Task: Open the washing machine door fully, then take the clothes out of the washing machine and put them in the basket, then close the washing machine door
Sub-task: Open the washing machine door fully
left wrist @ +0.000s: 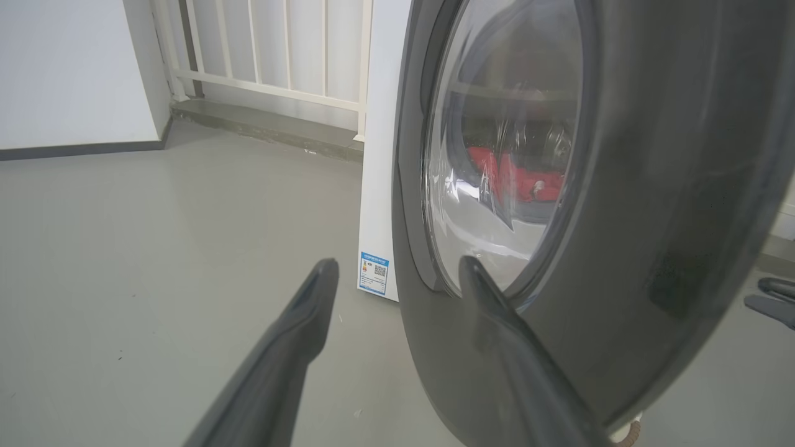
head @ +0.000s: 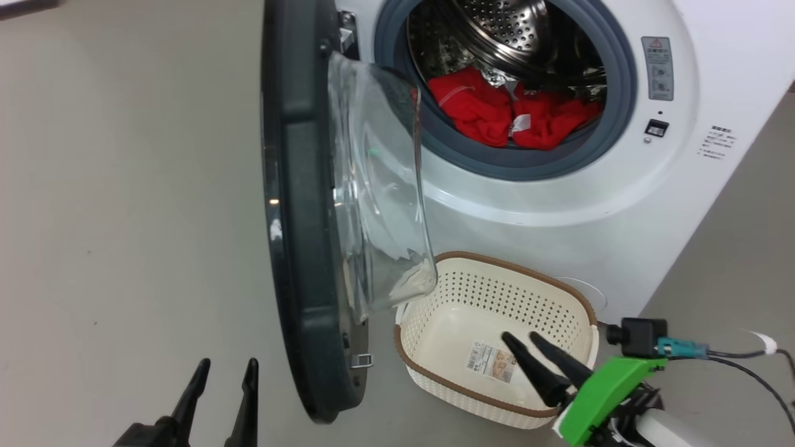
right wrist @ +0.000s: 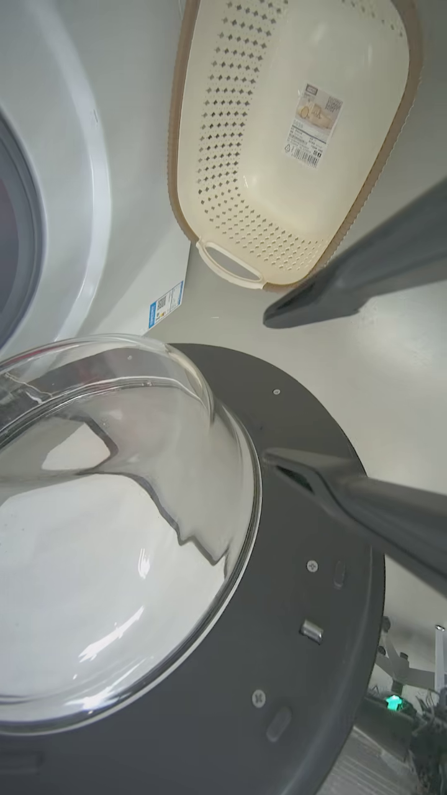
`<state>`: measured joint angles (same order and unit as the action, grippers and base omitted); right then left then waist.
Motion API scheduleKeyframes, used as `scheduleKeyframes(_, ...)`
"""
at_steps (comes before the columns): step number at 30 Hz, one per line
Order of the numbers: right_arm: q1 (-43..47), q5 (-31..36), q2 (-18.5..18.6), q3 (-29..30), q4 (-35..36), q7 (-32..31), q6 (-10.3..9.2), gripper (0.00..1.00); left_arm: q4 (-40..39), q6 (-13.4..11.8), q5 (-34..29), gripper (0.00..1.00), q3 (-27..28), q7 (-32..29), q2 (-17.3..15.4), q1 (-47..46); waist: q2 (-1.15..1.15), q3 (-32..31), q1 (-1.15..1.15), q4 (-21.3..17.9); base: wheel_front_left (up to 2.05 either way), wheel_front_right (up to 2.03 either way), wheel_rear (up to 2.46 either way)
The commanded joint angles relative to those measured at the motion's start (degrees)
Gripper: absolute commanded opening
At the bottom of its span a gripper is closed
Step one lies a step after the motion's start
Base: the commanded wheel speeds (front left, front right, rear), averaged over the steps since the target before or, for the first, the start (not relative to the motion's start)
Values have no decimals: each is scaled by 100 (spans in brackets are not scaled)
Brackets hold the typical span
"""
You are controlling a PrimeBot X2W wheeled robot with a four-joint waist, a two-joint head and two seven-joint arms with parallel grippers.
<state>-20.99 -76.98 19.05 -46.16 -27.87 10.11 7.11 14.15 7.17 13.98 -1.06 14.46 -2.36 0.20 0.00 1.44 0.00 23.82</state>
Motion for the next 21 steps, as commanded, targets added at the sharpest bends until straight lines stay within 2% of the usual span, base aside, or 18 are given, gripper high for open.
scheduleKeyframes(1,37,112,69,-51,5,162,37,100,-101,31,-51,100,215,54,-52,-65,0,2,0,-57,0,0,0)
scheduleKeyframes(7,64,634,112,188,-444,475,37,100,-94,31,-53,100,269,54,-52,-31,0,-32,0,-155,0,0,0)
scheduleKeyframes(13,310,2420,-158,1479,-335,486,37,100,-103,31,-58,100,325,54,-52,7,0,-42,0,-252,0,0,0)
scheduleKeyframes(14,310,2420,-158,1479,-335,486,37,100,-103,31,-58,100,325,54,-52,7,0,-42,0,-252,0,0,0)
scheduleKeyframes(21,964,4131,-694,2743,311,487,37,100,-90,31,-71,100,329,54,-52,-42,0,-37,0,-247,0,0,0)
